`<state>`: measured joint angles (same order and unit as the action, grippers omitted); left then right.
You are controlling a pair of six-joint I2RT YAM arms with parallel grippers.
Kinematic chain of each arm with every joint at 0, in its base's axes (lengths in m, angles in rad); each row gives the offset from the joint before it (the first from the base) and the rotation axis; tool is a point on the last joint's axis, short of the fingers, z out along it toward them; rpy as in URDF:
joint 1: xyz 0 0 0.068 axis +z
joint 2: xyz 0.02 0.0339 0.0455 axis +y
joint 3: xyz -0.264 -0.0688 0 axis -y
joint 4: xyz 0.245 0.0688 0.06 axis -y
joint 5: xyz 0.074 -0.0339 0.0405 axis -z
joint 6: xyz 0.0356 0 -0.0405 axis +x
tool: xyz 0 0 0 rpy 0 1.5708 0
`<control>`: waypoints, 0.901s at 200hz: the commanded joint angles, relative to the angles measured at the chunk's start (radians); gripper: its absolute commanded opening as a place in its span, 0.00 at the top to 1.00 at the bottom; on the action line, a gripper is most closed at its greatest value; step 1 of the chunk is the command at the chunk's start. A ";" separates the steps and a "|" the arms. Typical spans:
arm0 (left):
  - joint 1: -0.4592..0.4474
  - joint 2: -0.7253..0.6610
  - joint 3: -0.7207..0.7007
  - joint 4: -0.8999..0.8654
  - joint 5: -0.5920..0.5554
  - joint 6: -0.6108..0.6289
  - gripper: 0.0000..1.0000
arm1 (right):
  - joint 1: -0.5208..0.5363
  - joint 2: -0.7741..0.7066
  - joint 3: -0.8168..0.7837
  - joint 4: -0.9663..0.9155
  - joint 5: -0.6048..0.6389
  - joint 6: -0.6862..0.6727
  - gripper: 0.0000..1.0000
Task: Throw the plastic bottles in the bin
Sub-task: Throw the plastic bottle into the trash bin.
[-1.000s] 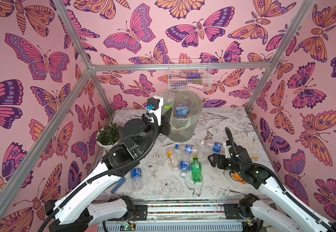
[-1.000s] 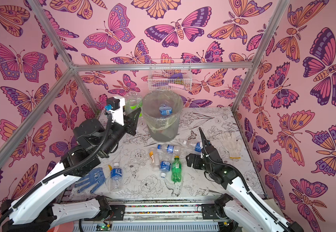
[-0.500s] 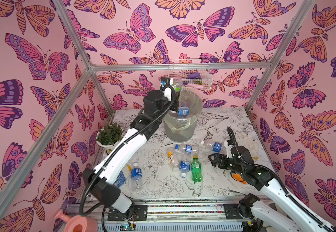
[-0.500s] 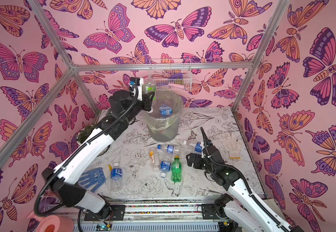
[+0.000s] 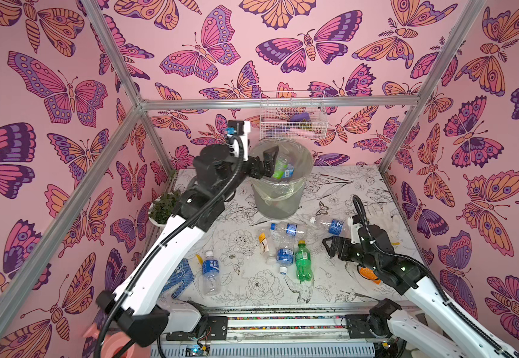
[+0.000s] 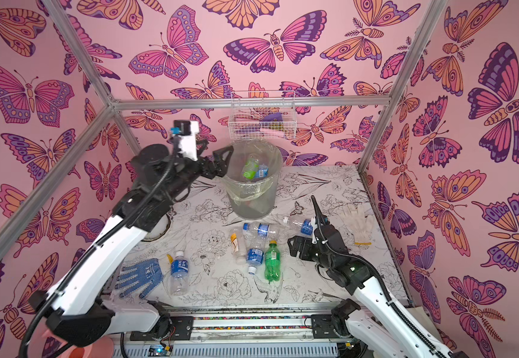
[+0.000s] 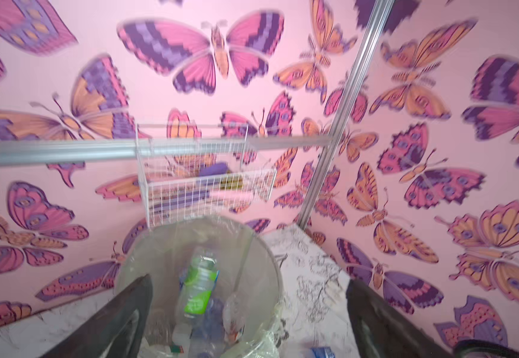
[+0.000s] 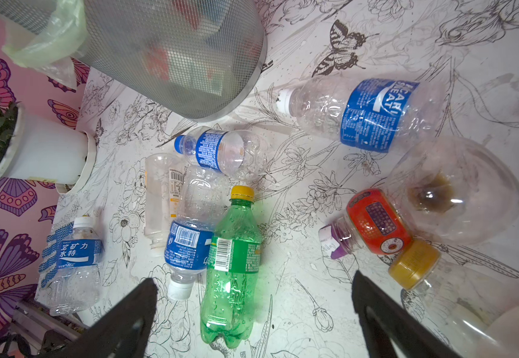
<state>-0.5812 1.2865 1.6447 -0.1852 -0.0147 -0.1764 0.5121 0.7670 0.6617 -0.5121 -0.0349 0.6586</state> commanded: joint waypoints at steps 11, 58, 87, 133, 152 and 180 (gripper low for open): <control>0.003 -0.054 -0.068 0.040 -0.025 0.018 0.01 | 0.002 0.008 0.008 0.023 -0.013 0.018 0.01; 0.001 -0.133 -0.157 0.044 -0.010 -0.010 0.01 | 0.002 -0.010 0.008 -0.005 0.012 0.011 0.01; 0.001 -0.200 -0.248 0.043 -0.029 -0.031 0.01 | 0.002 -0.010 0.009 -0.013 0.032 0.003 0.01; 0.000 -0.295 -0.388 0.031 -0.054 -0.075 0.01 | 0.002 0.044 0.042 -0.035 0.051 -0.011 0.01; 0.000 -0.317 -0.435 0.010 -0.063 -0.097 0.01 | 0.002 0.069 0.055 -0.050 0.061 -0.010 0.01; 0.000 -0.352 -0.503 -0.026 -0.079 -0.129 0.01 | 0.003 0.085 0.065 -0.067 0.078 -0.002 0.01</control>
<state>-0.5812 0.9592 1.1999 -0.1669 -0.0639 -0.2626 0.5121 0.8444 0.6880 -0.5438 0.0055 0.6544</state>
